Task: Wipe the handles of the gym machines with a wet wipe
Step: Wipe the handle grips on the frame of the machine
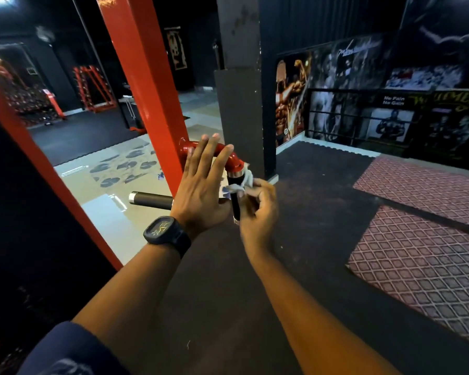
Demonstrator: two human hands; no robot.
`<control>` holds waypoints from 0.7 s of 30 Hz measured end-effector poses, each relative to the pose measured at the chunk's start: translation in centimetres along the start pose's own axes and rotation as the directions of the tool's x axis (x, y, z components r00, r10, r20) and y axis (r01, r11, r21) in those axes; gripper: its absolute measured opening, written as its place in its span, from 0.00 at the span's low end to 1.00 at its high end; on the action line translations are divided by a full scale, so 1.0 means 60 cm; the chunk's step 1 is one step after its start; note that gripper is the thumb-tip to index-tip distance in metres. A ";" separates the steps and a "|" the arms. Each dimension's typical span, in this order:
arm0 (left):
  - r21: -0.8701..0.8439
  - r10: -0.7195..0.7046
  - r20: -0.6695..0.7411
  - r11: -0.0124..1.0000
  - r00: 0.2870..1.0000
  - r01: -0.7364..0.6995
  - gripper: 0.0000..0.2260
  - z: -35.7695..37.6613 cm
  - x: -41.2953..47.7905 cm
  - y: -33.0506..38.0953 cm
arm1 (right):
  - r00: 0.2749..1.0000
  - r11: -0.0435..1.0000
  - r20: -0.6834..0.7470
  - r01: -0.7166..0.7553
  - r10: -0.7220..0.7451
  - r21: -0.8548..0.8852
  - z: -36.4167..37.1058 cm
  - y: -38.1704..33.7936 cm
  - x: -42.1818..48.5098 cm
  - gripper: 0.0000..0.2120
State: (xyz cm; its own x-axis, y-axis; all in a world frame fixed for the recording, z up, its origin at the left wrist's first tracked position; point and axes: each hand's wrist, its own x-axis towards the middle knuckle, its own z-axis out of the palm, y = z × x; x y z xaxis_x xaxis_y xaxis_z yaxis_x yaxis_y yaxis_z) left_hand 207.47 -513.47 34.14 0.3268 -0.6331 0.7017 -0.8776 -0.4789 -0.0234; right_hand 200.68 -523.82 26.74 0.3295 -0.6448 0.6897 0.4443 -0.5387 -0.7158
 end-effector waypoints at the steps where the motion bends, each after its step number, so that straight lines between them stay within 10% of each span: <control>1: 0.012 -0.002 0.004 1.000 1.000 0.002 0.37 -0.001 0.000 -0.002 | 1.000 1.000 0.008 -0.001 0.001 -0.001 -0.002 0.003 -0.006 0.08; 21: 0.176 0.036 0.040 0.983 0.999 -0.043 0.47 0.001 0.003 -0.026 | 0.999 0.995 -0.029 -0.017 0.014 -0.098 0.000 0.015 -0.009 0.13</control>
State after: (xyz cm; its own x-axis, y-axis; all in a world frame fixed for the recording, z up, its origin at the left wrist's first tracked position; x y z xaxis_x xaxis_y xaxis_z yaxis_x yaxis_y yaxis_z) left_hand 208.92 -512.87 34.24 0.3088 -0.6739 0.6712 -0.8151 -0.5512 -0.1785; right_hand 200.90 -523.94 25.74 0.3117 -0.6678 0.6759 0.3546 -0.5782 -0.7348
